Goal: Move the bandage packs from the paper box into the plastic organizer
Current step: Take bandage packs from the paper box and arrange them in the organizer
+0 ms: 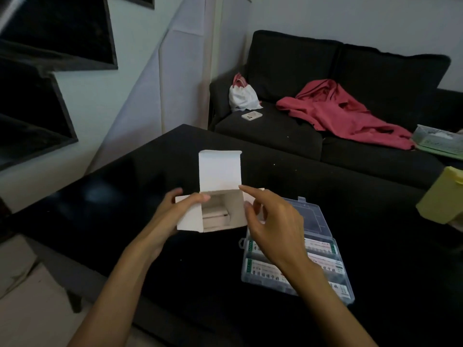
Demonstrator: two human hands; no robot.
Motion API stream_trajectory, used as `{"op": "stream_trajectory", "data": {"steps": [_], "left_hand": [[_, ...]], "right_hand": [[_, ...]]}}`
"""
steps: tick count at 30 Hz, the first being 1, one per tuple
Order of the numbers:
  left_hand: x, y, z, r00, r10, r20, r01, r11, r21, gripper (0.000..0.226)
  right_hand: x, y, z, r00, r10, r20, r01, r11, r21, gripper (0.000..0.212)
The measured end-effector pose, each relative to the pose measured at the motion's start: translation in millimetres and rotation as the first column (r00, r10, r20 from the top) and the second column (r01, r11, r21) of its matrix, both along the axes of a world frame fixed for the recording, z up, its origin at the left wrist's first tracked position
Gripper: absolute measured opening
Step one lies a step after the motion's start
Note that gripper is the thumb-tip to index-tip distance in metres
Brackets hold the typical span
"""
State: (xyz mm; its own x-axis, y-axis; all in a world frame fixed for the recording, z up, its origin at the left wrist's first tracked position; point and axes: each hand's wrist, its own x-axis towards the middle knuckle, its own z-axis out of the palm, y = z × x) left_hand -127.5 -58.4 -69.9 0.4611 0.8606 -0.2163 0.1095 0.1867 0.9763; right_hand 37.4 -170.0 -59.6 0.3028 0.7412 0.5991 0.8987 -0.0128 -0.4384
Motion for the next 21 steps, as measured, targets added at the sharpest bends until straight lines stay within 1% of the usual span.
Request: {"op": "stream_trajectory", "data": {"steps": [1,2,5,7,9,10,12,13,14,15,17,19,21], "left_hand": [[-1.0,0.6,0.4,1.0,-0.006,-0.01,0.006,1.0,0.016,0.107],[-0.7,1.2,0.9,0.999,-0.034,-0.018,0.035,0.999,0.036,0.104],[2.1,-3.3,3.2,0.984,-0.146,-0.105,0.156,0.984,0.086,0.073],[5.7,-6.8,4.5,0.981,-0.136,-0.138,0.15,0.984,0.092,0.053],[10.7,-9.5,4.2,0.987,-0.093,-0.129,0.107,0.989,0.105,0.041],[12.6,-9.8,3.0,0.99,-0.06,-0.127,0.075,0.99,0.117,0.04],[15.9,-8.0,1.0,0.989,0.02,-0.147,0.002,0.988,0.152,0.039],[16.9,-6.4,-0.7,0.984,0.054,-0.171,-0.023,0.984,0.177,0.038],[17.5,-4.4,-2.6,0.976,0.082,-0.204,-0.038,0.977,0.211,0.038],[17.7,-2.4,-4.3,0.966,0.104,-0.236,-0.045,0.969,0.242,0.039],[18.5,-0.8,-5.6,0.95,0.14,-0.278,-0.057,0.956,0.287,0.046],[18.3,-2.2,-5.0,0.939,0.162,-0.303,-0.062,0.947,0.314,0.054],[18.9,-3.5,-4.5,0.935,0.153,-0.319,-0.045,0.946,0.322,0.051]], "right_hand": [[2.4,0.6,-0.5,1.0,-0.005,0.003,0.005,0.998,-0.061,0.037],[4.7,1.2,-1.4,1.0,-0.013,0.02,0.016,0.992,-0.121,0.039],[9.5,3.4,-5.4,0.998,-0.017,0.054,0.031,0.961,-0.273,0.042],[10.3,4.7,-9.5,0.999,0.013,0.039,0.001,0.936,-0.352,0.041],[10.7,5.8,-13.3,0.999,0.03,0.025,-0.018,0.92,-0.391,0.041],[9.9,6.6,-15.0,0.999,0.024,0.032,-0.011,0.93,-0.368,0.04],[6.6,6.7,-12.8,0.997,0.007,0.083,0.012,0.974,-0.226,0.036],[4.1,6.6,-9.9,0.995,0.016,0.094,-0.001,0.988,-0.154,0.031],[0.5,6.8,-6.5,0.995,0.052,0.087,-0.04,0.99,-0.134,0.026],[-3.7,7.6,-3.5,0.992,0.102,0.071,-0.089,0.982,-0.169,0.023],[-11.4,13.6,-5.0,0.984,0.179,0.016,-0.163,0.928,-0.334,0.027],[-15.7,26.1,-13.9,0.982,0.187,0.01,-0.162,0.874,-0.458,0.031],[-19.1,39.0,-20.4,0.982,0.186,0.021,-0.147,0.838,-0.525,0.032]]}}
